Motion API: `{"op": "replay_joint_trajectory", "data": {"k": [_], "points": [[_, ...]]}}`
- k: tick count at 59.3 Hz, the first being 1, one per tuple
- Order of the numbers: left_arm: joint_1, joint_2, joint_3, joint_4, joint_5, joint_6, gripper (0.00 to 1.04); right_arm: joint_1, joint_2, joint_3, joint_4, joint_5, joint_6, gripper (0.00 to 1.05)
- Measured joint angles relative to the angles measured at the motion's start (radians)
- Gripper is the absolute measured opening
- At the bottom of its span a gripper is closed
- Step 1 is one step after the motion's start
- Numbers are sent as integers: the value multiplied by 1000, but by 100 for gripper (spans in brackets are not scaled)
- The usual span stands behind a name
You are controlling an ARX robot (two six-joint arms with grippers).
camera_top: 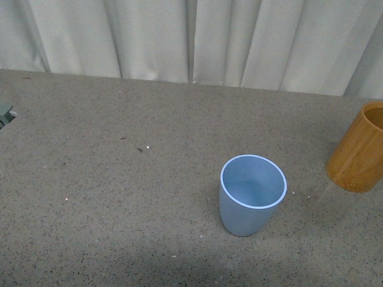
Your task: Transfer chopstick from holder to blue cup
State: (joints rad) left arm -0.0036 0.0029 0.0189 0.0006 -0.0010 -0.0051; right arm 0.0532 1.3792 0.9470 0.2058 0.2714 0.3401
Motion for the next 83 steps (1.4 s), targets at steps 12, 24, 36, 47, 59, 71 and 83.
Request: {"op": "replay_joint_trajectory", "data": {"k": [12,24,36,47,59,71,83], "points": [[0,0,0,0,0,0,98,153,1,-43,101,-6,15,3],[0,0,0,0,0,0,98,282,108,-111,257,-38,84,3],[0,0,0,0,0,0,98,348,221,-151,373,-72,151,3],[0,0,0,0,0,0,98,362,265,-167,412,-73,181,3],[0,0,0,0,0,0,98,381,319,-178,429,-71,201,3],[0,0,0,0,0,0,98,400,351,-178,430,-68,216,3],[0,0,0,0,0,0,98,403,338,-177,420,-63,217,3]]}}
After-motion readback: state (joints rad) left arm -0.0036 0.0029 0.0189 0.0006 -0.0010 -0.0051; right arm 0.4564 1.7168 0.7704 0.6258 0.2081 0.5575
